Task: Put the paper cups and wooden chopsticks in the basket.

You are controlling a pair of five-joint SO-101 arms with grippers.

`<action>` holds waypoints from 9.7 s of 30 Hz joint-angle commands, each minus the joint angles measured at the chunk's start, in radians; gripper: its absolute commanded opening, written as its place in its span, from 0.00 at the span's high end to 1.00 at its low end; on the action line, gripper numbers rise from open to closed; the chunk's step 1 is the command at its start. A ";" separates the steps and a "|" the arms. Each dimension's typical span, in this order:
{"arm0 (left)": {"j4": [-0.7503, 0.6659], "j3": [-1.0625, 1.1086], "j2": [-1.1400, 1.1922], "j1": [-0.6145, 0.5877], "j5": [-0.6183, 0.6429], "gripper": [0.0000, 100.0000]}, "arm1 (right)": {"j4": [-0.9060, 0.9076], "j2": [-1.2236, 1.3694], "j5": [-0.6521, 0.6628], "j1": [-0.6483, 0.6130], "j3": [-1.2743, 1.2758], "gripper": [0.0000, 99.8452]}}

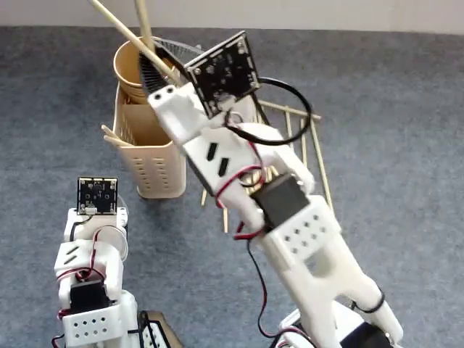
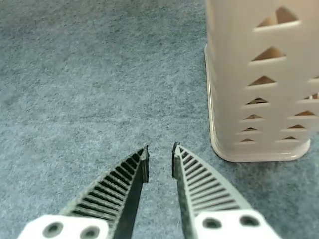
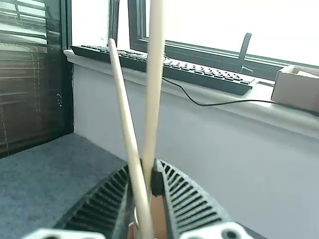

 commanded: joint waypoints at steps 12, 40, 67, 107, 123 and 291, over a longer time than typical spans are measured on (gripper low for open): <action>0.003 0.016 -0.008 0.013 -0.012 0.89 | -0.001 -0.022 0.040 0.051 0.159 0.85; 0.003 0.016 -0.008 0.013 -0.012 0.89 | 0.236 -0.128 0.040 0.395 0.429 1.00; 0.015 0.016 -0.008 0.013 -0.012 0.89 | 0.484 -0.130 0.023 0.403 0.693 0.74; 0.017 0.016 -0.008 0.013 -0.012 0.89 | 0.226 0.573 0.253 0.472 0.420 1.00; 0.017 0.016 -0.008 0.013 -0.012 0.89 | 0.417 0.127 0.083 0.377 -0.059 1.00; 0.052 0.018 -0.008 0.073 -0.015 0.89 | -0.073 -0.008 -0.112 -0.042 -0.127 0.99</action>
